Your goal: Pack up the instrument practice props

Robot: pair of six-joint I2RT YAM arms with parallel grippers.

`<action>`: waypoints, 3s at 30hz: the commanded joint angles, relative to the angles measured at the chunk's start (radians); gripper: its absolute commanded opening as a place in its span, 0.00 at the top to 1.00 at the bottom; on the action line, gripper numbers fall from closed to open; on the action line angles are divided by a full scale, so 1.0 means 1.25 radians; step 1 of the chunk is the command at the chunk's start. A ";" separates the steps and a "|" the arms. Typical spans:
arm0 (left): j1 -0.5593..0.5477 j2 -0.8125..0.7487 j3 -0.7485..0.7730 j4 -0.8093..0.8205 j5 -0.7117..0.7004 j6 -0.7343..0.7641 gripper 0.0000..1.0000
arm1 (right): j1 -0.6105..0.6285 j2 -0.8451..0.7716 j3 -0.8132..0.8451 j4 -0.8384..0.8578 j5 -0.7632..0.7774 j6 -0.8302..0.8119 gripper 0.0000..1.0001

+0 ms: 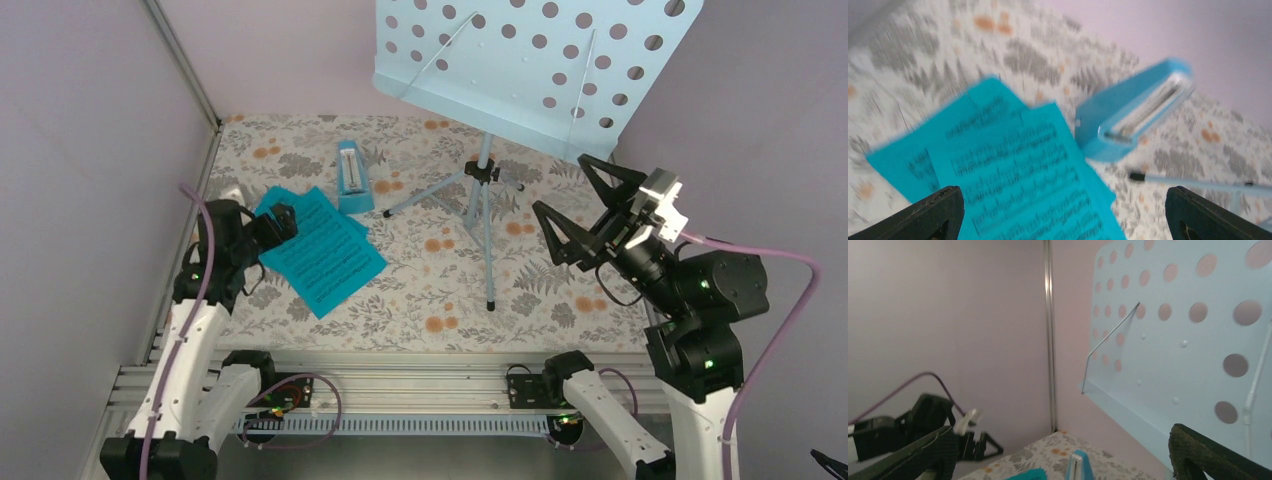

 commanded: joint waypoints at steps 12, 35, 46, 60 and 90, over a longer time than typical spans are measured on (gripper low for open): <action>0.002 0.029 0.241 0.223 0.071 0.252 0.00 | -0.003 -0.126 -0.407 0.160 -0.167 0.260 0.02; -0.004 0.052 0.117 0.303 0.027 0.317 0.00 | 0.012 0.169 -0.778 0.284 0.045 0.284 0.08; -0.005 0.058 0.112 0.301 0.044 0.308 0.00 | 0.120 0.174 -0.813 0.336 0.065 0.321 0.08; -0.004 0.075 0.112 0.302 0.047 0.304 0.00 | 0.278 0.226 -0.809 0.389 0.165 0.376 0.12; -0.005 0.085 0.111 0.299 0.054 0.298 0.00 | 0.333 0.090 -0.753 0.165 0.319 0.336 0.00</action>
